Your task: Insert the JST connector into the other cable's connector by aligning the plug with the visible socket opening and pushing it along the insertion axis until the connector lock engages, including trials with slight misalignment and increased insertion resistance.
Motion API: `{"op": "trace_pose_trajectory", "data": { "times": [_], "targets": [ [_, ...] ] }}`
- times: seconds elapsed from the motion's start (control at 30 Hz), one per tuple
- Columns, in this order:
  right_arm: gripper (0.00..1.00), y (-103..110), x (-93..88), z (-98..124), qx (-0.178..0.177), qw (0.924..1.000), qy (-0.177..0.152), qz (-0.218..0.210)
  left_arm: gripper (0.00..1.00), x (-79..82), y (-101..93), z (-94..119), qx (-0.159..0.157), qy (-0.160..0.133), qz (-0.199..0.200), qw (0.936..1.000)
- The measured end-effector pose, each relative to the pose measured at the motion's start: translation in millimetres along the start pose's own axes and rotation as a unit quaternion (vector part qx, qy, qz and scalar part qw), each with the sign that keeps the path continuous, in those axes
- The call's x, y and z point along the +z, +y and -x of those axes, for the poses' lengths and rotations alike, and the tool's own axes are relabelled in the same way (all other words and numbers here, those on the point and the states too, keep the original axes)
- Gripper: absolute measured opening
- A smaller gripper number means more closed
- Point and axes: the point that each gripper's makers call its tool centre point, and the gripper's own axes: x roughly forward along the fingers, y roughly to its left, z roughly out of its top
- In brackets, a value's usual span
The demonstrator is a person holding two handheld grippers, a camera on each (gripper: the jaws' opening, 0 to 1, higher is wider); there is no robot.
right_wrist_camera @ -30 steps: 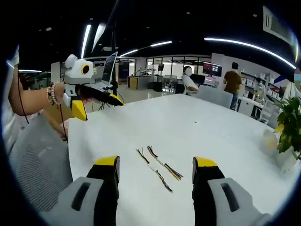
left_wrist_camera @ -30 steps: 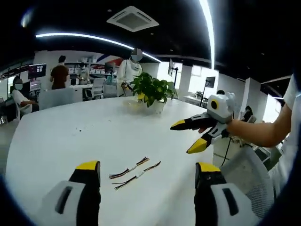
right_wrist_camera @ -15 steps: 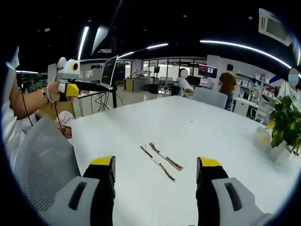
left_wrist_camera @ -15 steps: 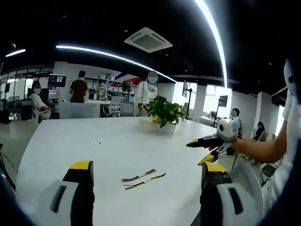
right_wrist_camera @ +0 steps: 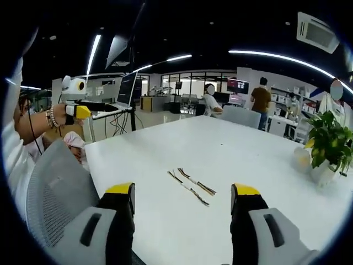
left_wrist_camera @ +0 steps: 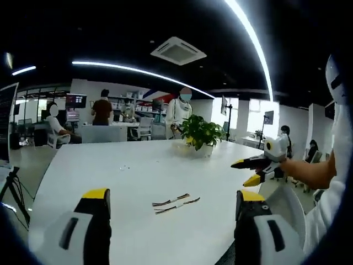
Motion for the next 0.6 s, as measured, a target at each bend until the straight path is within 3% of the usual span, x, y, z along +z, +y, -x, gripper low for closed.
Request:
{"op": "trace_pose_trajectory", "data": {
  "times": [0.13, 0.27, 0.4, 0.6],
  "targets": [
    [0.69, 4.3, -1.3, 4.9, -0.003, 0.9999, -0.006, -0.007, 0.9, -4.4, 1.1, 11.2, 0.01, -0.014, -0.011, 0.9998],
    [0.7, 3.5, -5.2, 10.2, -0.015, 0.9998, -0.01, -0.011, 0.99, -14.5, 3.0, 23.3, 0.021, -0.009, 0.007, 0.9997],
    [0.76, 4.9, -7.7, 13.4, -0.023, 0.9995, -0.016, -0.015, 0.99, -27.4, 3.8, 36.1, 0.039, 0.003, 0.017, 0.9991],
    [0.81, 8.0, -17.9, 14.5, -0.028, 0.9993, 0.001, -0.024, 0.99, -46.3, 3.4, 44.0, 0.049, 0.019, 0.032, 0.9981]
  ]
}}
